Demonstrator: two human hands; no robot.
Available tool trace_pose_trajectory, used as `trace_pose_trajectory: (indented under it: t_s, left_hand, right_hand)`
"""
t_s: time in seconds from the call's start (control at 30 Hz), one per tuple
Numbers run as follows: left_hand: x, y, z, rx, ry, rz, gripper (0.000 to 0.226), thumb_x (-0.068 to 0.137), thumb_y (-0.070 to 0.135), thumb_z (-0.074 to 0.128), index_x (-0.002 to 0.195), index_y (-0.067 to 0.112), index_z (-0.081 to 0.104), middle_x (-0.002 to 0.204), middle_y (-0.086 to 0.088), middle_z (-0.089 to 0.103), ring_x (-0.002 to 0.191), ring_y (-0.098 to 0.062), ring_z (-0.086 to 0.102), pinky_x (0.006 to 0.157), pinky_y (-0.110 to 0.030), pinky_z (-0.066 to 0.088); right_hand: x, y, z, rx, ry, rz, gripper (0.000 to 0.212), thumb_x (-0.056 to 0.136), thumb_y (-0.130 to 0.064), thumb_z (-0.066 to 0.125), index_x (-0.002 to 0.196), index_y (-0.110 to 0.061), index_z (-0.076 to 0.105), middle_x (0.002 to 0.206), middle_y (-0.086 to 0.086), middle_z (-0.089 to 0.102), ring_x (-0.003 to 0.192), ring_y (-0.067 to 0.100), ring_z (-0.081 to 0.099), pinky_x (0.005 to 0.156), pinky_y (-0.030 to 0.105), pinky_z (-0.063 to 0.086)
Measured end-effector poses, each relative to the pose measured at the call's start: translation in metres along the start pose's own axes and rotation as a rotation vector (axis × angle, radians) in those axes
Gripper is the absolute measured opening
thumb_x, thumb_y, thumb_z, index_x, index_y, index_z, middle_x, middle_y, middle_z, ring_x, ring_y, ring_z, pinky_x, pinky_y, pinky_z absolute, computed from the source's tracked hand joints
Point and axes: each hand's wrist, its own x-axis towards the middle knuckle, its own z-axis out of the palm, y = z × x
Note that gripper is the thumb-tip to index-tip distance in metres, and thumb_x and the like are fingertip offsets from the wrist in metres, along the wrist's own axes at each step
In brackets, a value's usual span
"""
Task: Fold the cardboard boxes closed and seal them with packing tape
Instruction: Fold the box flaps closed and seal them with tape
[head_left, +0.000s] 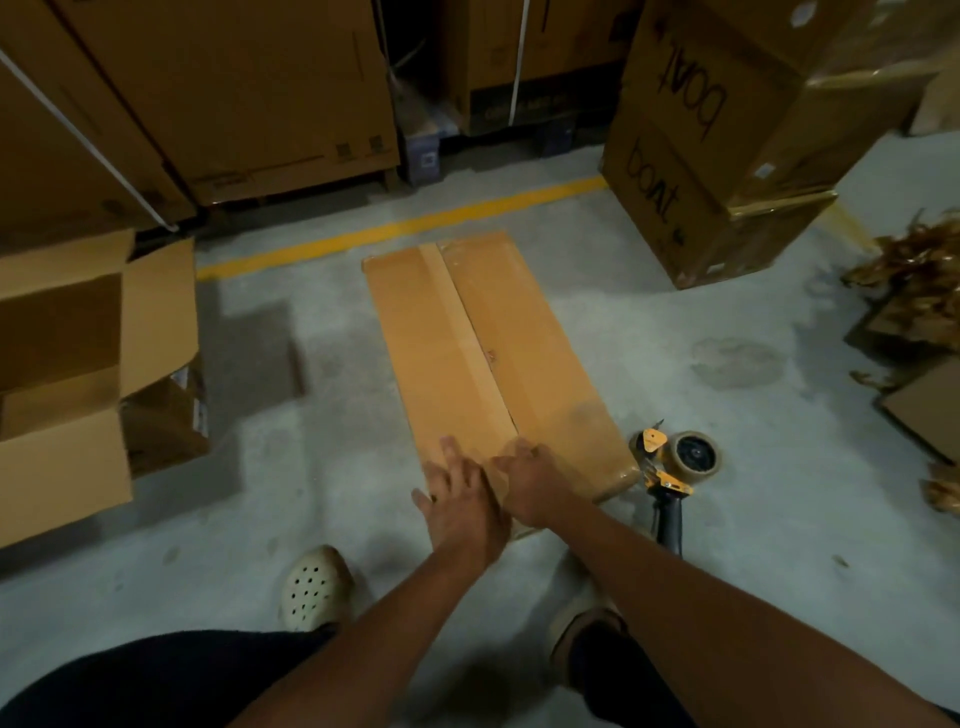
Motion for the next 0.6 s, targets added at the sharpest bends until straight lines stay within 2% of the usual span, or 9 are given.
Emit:
trace_pose_trajectory:
  t_s: [0.03, 0.1, 0.17, 0.27, 0.4, 0.47, 0.6]
  left_hand:
    - [0.001, 0.002, 0.0, 0.063, 0.028, 0.083, 0.085, 0.088, 0.049, 0.059, 0.154, 0.017, 0.017, 0.162, -0.014, -0.022, 0.148, -0.046, -0.005, 0.116, -0.06, 0.017]
    - [0.008, 0.001, 0.0, 0.123, 0.018, 0.224, 0.084, 0.091, 0.047, 0.055, 0.156, 0.014, 0.014, 0.164, -0.012, -0.019, 0.15, -0.04, -0.011, 0.12, -0.057, 0.01]
    - [0.019, -0.002, -0.003, 0.138, 0.006, 0.335, 0.078, 0.098, 0.042, 0.046, 0.159, 0.016, 0.006, 0.166, -0.007, -0.014, 0.152, -0.033, -0.01, 0.122, -0.052, 0.008]
    - [0.036, -0.004, -0.01, 0.107, 0.05, 0.419, 0.064, 0.103, 0.039, 0.032, 0.159, 0.023, 0.006, 0.167, -0.003, -0.006, 0.153, -0.028, -0.005, 0.122, -0.051, 0.01]
    - [0.038, -0.002, -0.016, 0.207, -0.041, 0.428, 0.063, 0.102, 0.041, 0.036, 0.158, 0.027, 0.011, 0.166, -0.007, -0.007, 0.152, -0.034, 0.0, 0.119, -0.056, 0.015]
    - [0.038, 0.001, -0.023, 0.257, -0.101, 0.417, 0.066, 0.101, 0.036, 0.041, 0.158, 0.027, 0.009, 0.166, -0.008, -0.009, 0.152, -0.035, 0.0, 0.119, -0.056, 0.017]
    - [0.046, -0.001, -0.038, 0.286, -0.144, 0.463, 0.061, 0.101, 0.035, 0.041, 0.157, 0.028, 0.018, 0.166, -0.009, -0.002, 0.15, -0.033, 0.007, 0.115, -0.053, 0.027]
  right_hand:
    - [-0.003, 0.002, -0.001, -0.012, 0.009, -0.028, 0.052, 0.1, -0.027, 0.045, 0.15, -0.017, 0.032, 0.155, 0.007, 0.034, 0.15, 0.034, 0.008, 0.121, 0.045, 0.01]
    - [-0.009, 0.009, 0.002, 0.018, 0.027, -0.042, 0.059, 0.099, -0.028, 0.048, 0.153, -0.016, 0.027, 0.157, 0.005, 0.03, 0.15, 0.032, 0.008, 0.122, 0.042, 0.008]
    - [-0.015, 0.015, 0.006, 0.111, 0.045, 0.022, 0.069, 0.097, -0.025, 0.051, 0.156, -0.014, 0.017, 0.162, 0.008, 0.016, 0.151, 0.03, 0.006, 0.122, 0.04, 0.011]
    - [-0.021, 0.02, 0.007, 0.171, 0.042, 0.061, 0.076, 0.095, -0.022, 0.052, 0.157, -0.017, 0.008, 0.164, 0.011, 0.003, 0.151, 0.028, 0.005, 0.121, 0.043, 0.018]
    - [-0.029, 0.023, -0.007, 0.128, -0.061, -0.024, 0.067, 0.097, -0.015, 0.048, 0.156, -0.01, 0.015, 0.165, 0.01, 0.005, 0.151, 0.027, 0.001, 0.12, 0.034, 0.005]
    - [-0.032, 0.024, -0.013, 0.15, -0.073, -0.004, 0.067, 0.097, -0.015, 0.049, 0.156, -0.01, 0.018, 0.164, 0.011, 0.007, 0.151, 0.027, 0.005, 0.12, 0.033, 0.008]
    - [-0.029, 0.018, -0.018, 0.194, -0.082, 0.036, 0.064, 0.092, -0.016, 0.055, 0.151, -0.009, 0.031, 0.16, 0.014, 0.019, 0.146, 0.031, 0.021, 0.117, 0.036, 0.022]
